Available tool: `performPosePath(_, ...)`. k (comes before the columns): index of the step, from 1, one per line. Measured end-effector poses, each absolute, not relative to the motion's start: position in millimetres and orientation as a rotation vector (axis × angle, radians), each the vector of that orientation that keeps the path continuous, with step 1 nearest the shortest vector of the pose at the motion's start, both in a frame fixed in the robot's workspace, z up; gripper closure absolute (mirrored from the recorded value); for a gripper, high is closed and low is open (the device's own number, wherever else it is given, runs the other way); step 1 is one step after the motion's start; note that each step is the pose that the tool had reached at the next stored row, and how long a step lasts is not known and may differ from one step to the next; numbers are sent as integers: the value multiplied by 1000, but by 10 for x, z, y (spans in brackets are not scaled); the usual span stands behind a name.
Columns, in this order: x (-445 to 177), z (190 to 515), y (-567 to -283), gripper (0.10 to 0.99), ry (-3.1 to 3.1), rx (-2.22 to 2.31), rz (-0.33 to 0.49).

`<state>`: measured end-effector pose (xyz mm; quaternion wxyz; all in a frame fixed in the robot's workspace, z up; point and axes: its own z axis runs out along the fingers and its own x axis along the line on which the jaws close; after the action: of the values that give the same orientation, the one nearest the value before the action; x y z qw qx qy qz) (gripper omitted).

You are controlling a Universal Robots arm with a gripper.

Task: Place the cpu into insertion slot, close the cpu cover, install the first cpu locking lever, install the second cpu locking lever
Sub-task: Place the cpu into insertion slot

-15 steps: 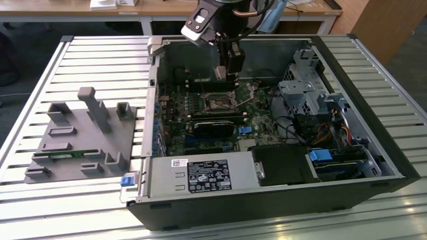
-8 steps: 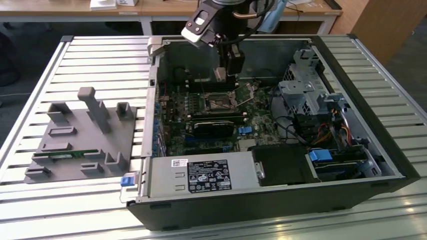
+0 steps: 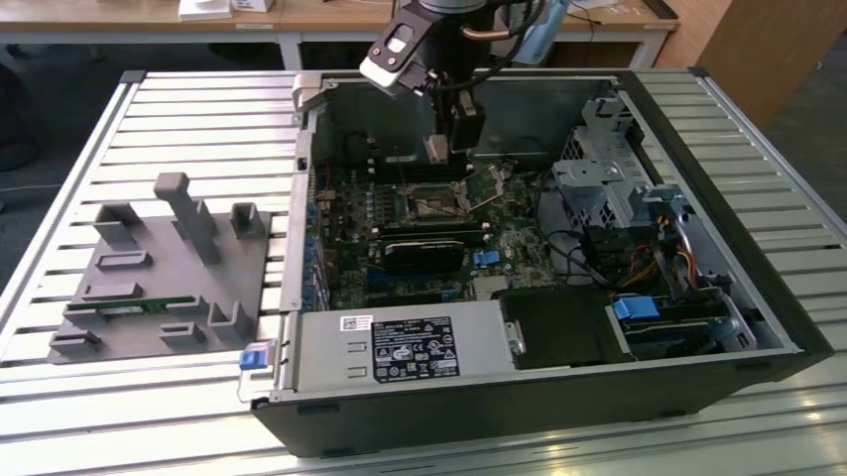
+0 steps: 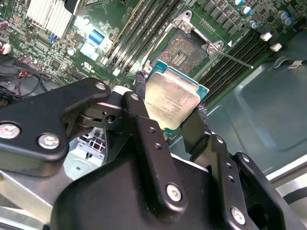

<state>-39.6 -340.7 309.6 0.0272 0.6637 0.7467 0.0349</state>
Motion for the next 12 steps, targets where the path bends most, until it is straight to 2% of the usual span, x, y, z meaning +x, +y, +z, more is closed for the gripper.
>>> performPosePath(12, -395, 3065, -3407, 545, 2306, 2050, 108)
